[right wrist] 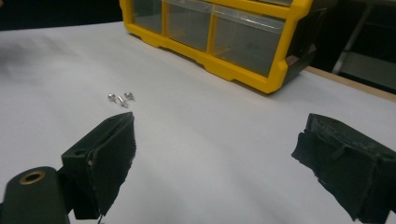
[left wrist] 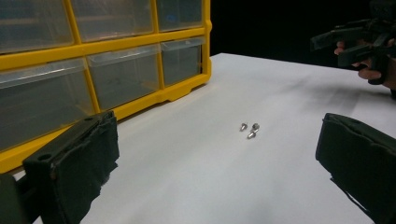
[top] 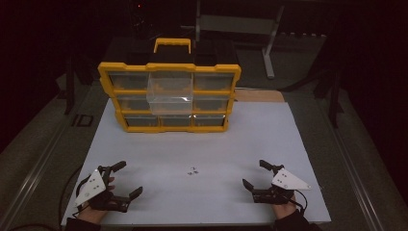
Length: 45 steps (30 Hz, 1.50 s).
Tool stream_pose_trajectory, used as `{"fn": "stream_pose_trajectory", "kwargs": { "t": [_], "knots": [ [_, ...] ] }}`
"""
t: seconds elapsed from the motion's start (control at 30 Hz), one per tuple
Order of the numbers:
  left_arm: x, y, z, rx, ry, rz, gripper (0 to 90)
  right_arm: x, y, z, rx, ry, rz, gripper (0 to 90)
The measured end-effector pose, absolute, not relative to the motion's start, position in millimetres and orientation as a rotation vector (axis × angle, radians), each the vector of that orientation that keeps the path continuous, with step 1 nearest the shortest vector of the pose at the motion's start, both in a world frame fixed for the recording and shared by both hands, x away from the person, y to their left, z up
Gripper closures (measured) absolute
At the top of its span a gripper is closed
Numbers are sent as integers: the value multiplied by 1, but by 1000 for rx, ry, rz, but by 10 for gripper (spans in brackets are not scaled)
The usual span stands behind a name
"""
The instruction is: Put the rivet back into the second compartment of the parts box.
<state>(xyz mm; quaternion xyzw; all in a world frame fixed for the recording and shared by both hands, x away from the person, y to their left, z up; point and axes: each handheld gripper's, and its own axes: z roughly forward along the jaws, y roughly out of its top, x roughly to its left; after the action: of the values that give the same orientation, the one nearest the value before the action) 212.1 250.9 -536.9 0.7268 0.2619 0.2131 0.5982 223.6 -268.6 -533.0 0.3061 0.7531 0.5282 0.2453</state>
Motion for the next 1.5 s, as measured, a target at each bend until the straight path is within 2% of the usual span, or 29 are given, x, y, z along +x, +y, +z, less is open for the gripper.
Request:
{"fn": "stream_pose_trajectory", "kwargs": {
  "t": [0.9,1.07,1.5],
  "knots": [
    [215,245,-531,1648,599,455,0,224,-263,-532,792,2050,1487,102],
    [218,246,-520,1632,593,454,0,223,-263,-531,792,2046,1490,102],
    [238,240,-454,1678,515,395,0,224,-263,-532,799,2044,1493,102]
  ]
}}
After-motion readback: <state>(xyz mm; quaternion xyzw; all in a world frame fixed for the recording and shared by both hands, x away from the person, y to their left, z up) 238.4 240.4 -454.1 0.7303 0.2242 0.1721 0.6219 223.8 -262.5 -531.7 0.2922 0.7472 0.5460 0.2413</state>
